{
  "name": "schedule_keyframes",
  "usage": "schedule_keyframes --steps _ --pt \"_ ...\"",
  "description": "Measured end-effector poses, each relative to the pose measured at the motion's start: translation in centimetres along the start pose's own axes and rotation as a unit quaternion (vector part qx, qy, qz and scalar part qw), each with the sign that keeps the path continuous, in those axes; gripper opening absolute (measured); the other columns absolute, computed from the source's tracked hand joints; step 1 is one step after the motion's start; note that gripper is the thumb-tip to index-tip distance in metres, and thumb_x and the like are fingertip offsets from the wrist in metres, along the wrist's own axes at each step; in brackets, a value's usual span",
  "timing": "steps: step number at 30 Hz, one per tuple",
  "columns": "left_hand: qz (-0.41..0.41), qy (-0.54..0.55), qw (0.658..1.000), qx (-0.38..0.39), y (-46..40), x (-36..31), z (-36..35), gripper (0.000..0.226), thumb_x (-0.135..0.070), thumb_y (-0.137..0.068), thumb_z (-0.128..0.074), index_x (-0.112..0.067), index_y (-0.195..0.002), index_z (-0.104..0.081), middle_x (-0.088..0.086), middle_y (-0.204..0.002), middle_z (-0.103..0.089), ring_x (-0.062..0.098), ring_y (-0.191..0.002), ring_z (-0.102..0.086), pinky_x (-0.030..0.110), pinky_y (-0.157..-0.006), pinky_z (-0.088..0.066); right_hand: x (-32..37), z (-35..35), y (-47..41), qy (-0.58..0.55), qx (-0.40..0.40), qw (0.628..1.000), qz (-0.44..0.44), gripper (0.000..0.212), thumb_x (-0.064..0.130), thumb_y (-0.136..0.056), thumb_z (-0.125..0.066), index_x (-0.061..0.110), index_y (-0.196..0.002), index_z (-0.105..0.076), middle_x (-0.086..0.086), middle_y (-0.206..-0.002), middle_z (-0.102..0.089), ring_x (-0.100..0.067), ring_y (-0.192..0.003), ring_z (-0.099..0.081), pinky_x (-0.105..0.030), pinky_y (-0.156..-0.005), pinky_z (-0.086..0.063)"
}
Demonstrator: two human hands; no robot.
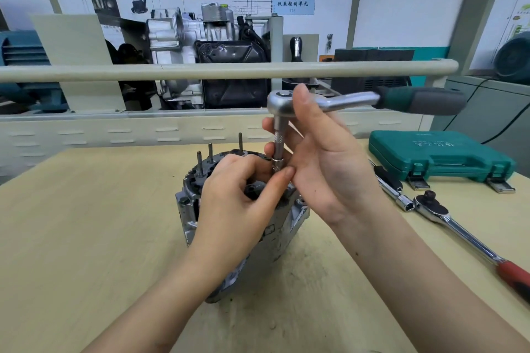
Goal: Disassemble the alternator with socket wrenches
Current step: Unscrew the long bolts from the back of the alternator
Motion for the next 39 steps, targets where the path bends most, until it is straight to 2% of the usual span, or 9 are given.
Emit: schedule_keyframes --steps 7,10,11,15,18,25,30,35,39 --pt "-0.035 0.015 0.999 0.026 0.15 -0.46 -0.35 0.025 -0.038 -0.079 -0.051 -0.017 -0.075 -0.063 -0.006 -0.072 -0.058 0.006 -0.075 -0.051 0.015 -0.068 -0.04 -0.7 -0.35 -0.11 0.015 0.019 0.999 -0.024 0.059 0.043 -0.066 -0.054 -0.001 -0.106 -0.058 0.003 -0.075 -0.068 -0.004 -0.06 -0.061 -0.018 -0.054 -0.049" --pt "-0.037 0.015 0.999 0.035 0.05 -0.49 -0.47 0.008 -0.033 -0.08 -0.058 -0.033 -0.073 -0.054 -0.012 -0.073 -0.056 -0.001 -0.077 -0.05 0.008 -0.07 -0.037 -0.64 -0.31 -0.24 0.017 0.022 0.999 -0.032 0.042 0.045 -0.068 -0.049 0.009 -0.087 -0.061 0.006 -0.076 -0.07 -0.003 -0.058 -0.06 -0.017 -0.054 -0.047" --pt "-0.035 0.01 0.999 0.027 0.02 -0.45 -0.3 0.014 -0.029 -0.08 -0.061 -0.035 -0.071 -0.051 -0.011 -0.072 -0.056 -0.001 -0.076 -0.05 0.007 -0.069 -0.036 -0.63 -0.4 -0.21 0.016 0.023 0.999 -0.033 0.043 0.045 -0.067 -0.049 0.009 -0.087 -0.061 0.006 -0.075 -0.07 -0.003 -0.058 -0.06 -0.016 -0.054 -0.047" --pt "-0.027 0.0 1.0 0.009 0.06 -0.38 -0.06 0.018 -0.027 -0.076 -0.063 -0.033 -0.066 -0.049 -0.008 -0.067 -0.055 -0.001 -0.071 -0.048 0.007 -0.065 -0.035 -0.6 -0.34 -0.02 0.006 0.007 1.0 -0.028 0.064 0.041 -0.063 -0.056 0.001 -0.113 -0.054 0.004 -0.07 -0.066 -0.004 -0.057 -0.059 -0.018 -0.053 -0.046" --pt "-0.009 0.002 1.0 -0.007 0.01 -0.24 0.1 0.022 -0.03 -0.073 -0.064 -0.034 -0.062 -0.046 -0.014 -0.063 -0.05 -0.003 -0.069 -0.046 0.007 -0.063 -0.034 -0.05 0.1 -0.06 -0.004 -0.008 1.0 -0.002 0.052 0.034 -0.057 -0.063 0.007 -0.1 -0.053 0.0 -0.072 -0.063 -0.007 -0.058 -0.059 -0.02 -0.05 -0.046" --pt "-0.021 0.023 0.999 0.013 0.06 -0.41 -0.1 0.012 -0.034 -0.077 -0.063 -0.035 -0.071 -0.053 -0.01 -0.071 -0.058 0.002 -0.073 -0.051 0.011 -0.067 -0.038 -0.48 -0.28 -0.04 0.002 0.005 1.0 -0.015 0.054 0.038 -0.062 -0.058 0.005 -0.105 -0.055 0.0 -0.079 -0.066 -0.005 -0.062 -0.061 -0.019 -0.054 -0.047" --pt "-0.026 0.03 0.999 0.023 0.17 -0.37 -0.27 0.01 -0.036 -0.078 -0.06 -0.03 -0.071 -0.056 -0.004 -0.072 -0.059 0.003 -0.074 -0.052 0.012 -0.067 -0.039 -0.6 -0.36 -0.1 0.019 0.017 0.999 -0.03 0.037 0.045 -0.068 -0.048 0.013 -0.08 -0.063 0.006 -0.076 -0.07 -0.004 -0.062 -0.062 -0.017 -0.055 -0.046" --pt "-0.011 0.007 1.0 0.005 0.03 -0.28 -0.01 0.021 -0.03 -0.074 -0.063 -0.036 -0.063 -0.046 -0.011 -0.065 -0.051 -0.002 -0.068 -0.047 0.007 -0.062 -0.033 -0.59 -0.31 0.06 0.016 0.003 1.0 -0.024 0.057 0.043 -0.061 -0.056 0.006 -0.104 -0.055 0.004 -0.076 -0.066 -0.004 -0.06 -0.06 -0.017 -0.053 -0.045" --pt "-0.006 0.007 1.0 -0.006 -0.02 -0.22 0.08 0.023 -0.031 -0.072 -0.065 -0.036 -0.061 -0.045 -0.013 -0.062 -0.049 -0.002 -0.067 -0.046 0.007 -0.061 -0.034 0.03 0.26 0.0 0.007 -0.017 1.0 0.008 0.043 0.035 -0.055 -0.063 0.01 -0.089 -0.055 0.001 -0.075 -0.063 -0.006 -0.059 -0.058 -0.02 -0.05 -0.045"
Point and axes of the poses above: each hand's wrist, its own y-axis away from the middle knuckle, its own z-axis out of the back of the hand, x = y × z, the point moved 10 cm from there along -y, towards the middle knuckle
